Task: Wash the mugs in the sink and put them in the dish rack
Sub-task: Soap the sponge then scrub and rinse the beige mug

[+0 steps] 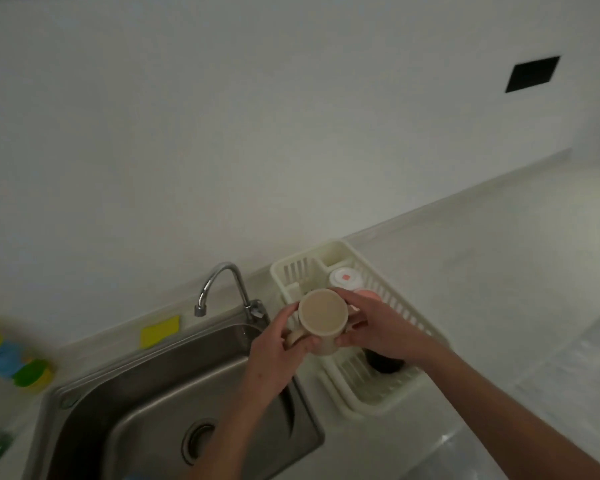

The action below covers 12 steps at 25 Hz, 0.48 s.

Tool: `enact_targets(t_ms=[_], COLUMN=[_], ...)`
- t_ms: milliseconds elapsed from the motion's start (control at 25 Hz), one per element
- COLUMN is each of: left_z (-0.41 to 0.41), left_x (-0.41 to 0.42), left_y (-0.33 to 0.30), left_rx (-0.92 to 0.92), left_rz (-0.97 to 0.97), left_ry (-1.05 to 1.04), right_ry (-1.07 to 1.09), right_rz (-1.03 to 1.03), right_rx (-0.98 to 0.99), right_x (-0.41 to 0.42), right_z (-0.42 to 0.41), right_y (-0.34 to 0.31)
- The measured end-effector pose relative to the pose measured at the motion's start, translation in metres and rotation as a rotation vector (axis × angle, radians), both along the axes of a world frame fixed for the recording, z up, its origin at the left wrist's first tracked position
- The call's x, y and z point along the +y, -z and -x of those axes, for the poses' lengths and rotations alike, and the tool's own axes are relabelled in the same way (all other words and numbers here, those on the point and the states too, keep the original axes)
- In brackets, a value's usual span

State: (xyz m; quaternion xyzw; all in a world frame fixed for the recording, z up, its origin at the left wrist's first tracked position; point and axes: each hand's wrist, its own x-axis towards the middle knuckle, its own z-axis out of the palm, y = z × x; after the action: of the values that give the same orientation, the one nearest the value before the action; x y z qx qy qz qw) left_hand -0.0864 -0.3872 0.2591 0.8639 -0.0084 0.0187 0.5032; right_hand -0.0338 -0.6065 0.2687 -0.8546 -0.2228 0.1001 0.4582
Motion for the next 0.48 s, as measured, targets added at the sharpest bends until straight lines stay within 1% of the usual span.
enact_targets(t_ms=[120,200,280,480], left_z=[0.008,0.015,0.022,0.023], left_x=[-0.016,-0.023,-0.026,-0.028], left_y=[-0.009,-0.015,-0.023,-0.03], left_rx=[-0.027,-0.047,-0.045,-0.015], left_rz=[-0.002,-0.006,0.002,0.011], left_ry=[0.048,0.06,0.044,-0.054], right_ry=[0.01,0.001,-0.025,-0.099], right_rz=[0.023,0.041,0.077,0.144], right_rx=[-0.076,-0.092,-0.126,-0.101], right_x=[-0.016,-0.022,-0.021,-0.016], right_z=[0.014,0.017,0.016,0.0], right_y=[-0.02,-0.02,-0.021,-0.03])
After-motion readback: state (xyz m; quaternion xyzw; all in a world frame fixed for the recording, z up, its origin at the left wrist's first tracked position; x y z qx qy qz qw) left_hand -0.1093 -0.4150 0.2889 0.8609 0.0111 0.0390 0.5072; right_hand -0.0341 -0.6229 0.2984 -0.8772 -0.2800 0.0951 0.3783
